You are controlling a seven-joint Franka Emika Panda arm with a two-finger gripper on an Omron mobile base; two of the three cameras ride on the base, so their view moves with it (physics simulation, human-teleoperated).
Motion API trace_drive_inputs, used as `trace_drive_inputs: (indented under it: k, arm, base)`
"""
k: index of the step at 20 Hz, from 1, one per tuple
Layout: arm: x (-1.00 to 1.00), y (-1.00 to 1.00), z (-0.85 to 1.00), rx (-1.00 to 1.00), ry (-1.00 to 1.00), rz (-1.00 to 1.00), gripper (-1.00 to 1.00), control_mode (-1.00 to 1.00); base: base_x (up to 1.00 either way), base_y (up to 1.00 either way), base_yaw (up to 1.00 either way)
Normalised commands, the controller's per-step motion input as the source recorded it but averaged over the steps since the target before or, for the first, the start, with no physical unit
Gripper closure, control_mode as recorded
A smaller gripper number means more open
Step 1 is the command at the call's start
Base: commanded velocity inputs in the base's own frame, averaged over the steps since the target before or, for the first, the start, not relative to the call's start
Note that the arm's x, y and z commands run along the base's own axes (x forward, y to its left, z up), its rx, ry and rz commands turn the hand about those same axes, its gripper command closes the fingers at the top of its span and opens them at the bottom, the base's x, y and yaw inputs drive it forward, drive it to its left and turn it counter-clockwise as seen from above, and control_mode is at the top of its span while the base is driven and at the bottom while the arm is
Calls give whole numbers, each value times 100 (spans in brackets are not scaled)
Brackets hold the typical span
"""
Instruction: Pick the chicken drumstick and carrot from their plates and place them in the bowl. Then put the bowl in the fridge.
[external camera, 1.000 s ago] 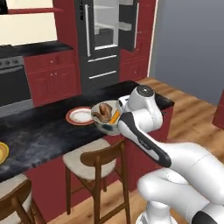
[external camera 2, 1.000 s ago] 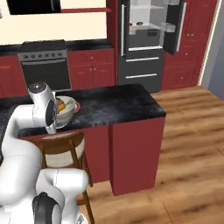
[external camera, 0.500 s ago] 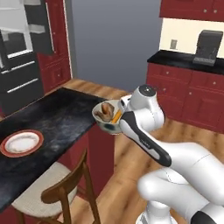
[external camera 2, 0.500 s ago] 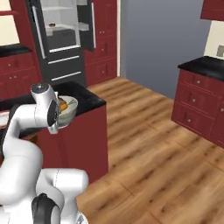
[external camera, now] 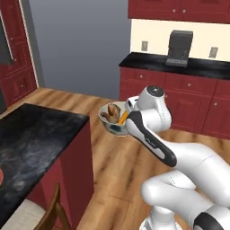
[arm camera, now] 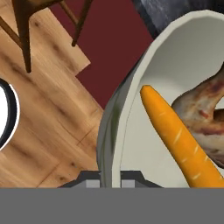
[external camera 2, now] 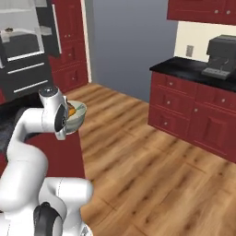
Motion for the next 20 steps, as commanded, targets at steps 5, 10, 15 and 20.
trace_drive_inputs:
  k: [5,10,15,20]
  arm:
    - [0,0,0,0,0,0,100,100]
    - [0,0,0,0,0,0,100,100]
    - [0,0,0,0,0,0,100,100]
    - [0,0,0,0,0,0,100,100]
  base:
    - [57,-21,-28]
    - [77,-14,-12]
    - [93,-11,0]
    - [94,-4,1]
